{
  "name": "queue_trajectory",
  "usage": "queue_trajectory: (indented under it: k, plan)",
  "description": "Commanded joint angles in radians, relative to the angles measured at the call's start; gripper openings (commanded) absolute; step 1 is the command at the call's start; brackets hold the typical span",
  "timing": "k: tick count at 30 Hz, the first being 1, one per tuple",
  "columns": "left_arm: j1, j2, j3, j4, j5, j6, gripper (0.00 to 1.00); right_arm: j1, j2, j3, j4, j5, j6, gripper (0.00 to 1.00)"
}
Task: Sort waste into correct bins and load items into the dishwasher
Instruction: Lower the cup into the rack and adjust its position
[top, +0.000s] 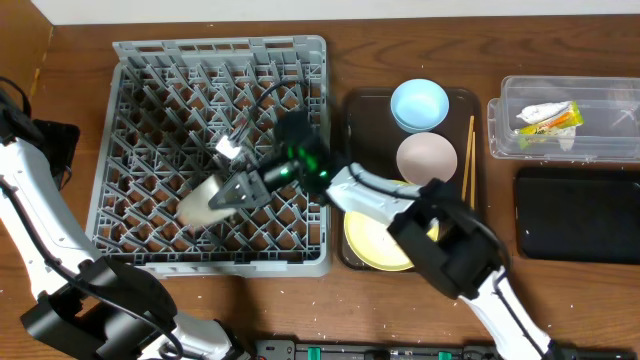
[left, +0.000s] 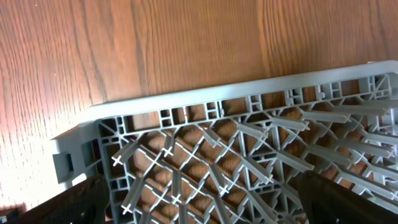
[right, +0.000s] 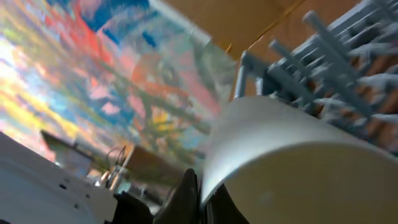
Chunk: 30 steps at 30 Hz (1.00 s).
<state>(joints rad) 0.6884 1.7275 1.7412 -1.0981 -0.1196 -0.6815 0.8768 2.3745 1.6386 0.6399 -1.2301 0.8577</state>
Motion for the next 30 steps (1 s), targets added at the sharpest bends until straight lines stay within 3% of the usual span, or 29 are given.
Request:
queue_trajectory:
  k: [1, 7, 18, 30]
  plan:
    - [0.003, -0.022, -0.003, -0.005, -0.02, -0.012, 0.98, 0.046, 0.08, 0.097, 0.0, -0.088, -0.001, 0.01]
    - [0.003, -0.022, -0.003, -0.005, -0.02, -0.012, 0.98, 0.038, 0.156, 0.192, 0.0, -0.105, 0.051, 0.01]
    - [0.003, -0.022, -0.003, -0.005, -0.02, -0.012, 0.98, -0.093, 0.156, 0.194, 0.0, 0.005, 0.053, 0.01]
    - [0.003, -0.022, -0.003, -0.005, -0.02, -0.012, 0.98, -0.096, 0.156, 0.195, -0.04, 0.108, -0.011, 0.01]
